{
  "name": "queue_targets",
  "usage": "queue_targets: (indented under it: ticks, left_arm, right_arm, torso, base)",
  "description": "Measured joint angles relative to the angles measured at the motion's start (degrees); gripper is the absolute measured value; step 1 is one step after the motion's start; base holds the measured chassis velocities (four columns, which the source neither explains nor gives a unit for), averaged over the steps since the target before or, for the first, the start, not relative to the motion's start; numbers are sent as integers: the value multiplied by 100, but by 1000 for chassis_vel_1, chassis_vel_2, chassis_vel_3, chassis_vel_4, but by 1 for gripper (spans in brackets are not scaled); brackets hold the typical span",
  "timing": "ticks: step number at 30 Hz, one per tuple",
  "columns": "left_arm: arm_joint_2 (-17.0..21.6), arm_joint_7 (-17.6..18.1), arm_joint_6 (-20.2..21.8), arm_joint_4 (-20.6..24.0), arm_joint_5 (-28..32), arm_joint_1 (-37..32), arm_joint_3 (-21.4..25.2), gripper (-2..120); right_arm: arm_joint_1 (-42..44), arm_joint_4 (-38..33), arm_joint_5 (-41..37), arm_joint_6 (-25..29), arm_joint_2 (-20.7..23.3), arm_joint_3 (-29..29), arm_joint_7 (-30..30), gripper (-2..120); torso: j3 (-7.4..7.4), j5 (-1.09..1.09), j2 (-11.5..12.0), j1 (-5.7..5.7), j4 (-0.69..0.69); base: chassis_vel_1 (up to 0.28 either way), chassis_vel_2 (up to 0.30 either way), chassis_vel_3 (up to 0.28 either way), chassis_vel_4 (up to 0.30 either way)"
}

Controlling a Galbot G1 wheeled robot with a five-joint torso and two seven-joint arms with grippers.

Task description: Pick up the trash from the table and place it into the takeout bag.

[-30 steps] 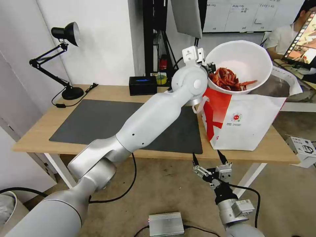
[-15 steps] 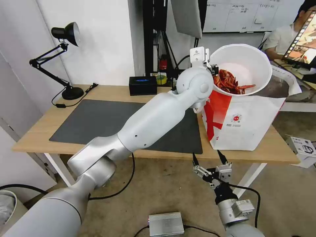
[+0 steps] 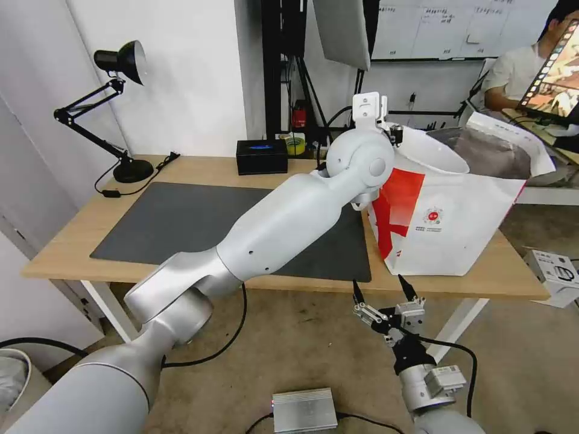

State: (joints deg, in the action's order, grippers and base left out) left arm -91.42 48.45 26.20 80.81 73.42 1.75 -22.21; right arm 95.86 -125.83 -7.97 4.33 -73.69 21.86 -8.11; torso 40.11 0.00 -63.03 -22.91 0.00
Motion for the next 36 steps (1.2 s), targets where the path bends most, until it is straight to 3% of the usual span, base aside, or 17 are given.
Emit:
queue_targets:
  ticks: [9, 18, 22, 25, 28, 29, 31, 33, 35, 36]
  left_arm:
    - [0, -23, -4, 46, 21, -33, -7, 98]
    - [2, -52, -19, 105, 31, -105, -5, 100]
    - [9, -222, -35, 119, -126, -234, 28, 100]
    - [14, -430, -106, 108, -438, -363, 55, 100]
    - [173, -1079, -363, 107, -1308, -584, 72, 100]
    - [173, -1079, -363, 107, -1308, -584, 72, 100]
    - [456, -1654, -627, 190, -2032, -730, 63, 100]
    - [556, -1808, -709, 239, -2198, -780, 67, 100]
    - [955, -2227, -859, 473, -2619, -1034, 205, 100]
    - [955, -2227, -859, 473, -2619, -1034, 205, 100]
  right_arm:
    - [0, 0, 0, 0, 0, 0, 0, 99]
    - [0, 0, 0, 0, 0, 0, 0, 99]
    - [0, 0, 0, 0, 0, 0, 0, 99]
    - [0, 0, 0, 0, 0, 0, 0, 99]
    - [0, 0, 0, 0, 0, 0, 0, 99]
    - [0, 0, 0, 0, 0, 0, 0, 99]
    - [0, 0, 0, 0, 0, 0, 0, 99]
    - [0, 0, 0, 0, 0, 0, 0, 99]
    - [0, 0, 0, 0, 0, 0, 0, 99]
    - [0, 0, 0, 0, 0, 0, 0, 99]
  torso:
    - [0, 0, 0, 0, 0]
    - [0, 0, 0, 0, 0]
    - [0, 0, 0, 0, 0]
    - [0, 0, 0, 0, 0]
    - [0, 0, 0, -1, -2]
    - [0, 0, 0, -1, -2]
    - [0, -1, 0, 0, 1]
    - [0, -1, 0, -1, 1]
    - [0, -1, 0, -1, -1]
    - [0, -1, 0, -1, -1]
  base:
    - [0, 0, 0, 0]
    - [0, 0, 0, 0]
    - [0, 0, 0, 0]
    - [0, 0, 0, 0]
    - [0, 0, 0, 0]
    - [0, 0, 0, 0]
    - [0, 0, 0, 0]
    - [0, 0, 0, 0]
    - [0, 0, 0, 0]
    - [0, 0, 0, 0]
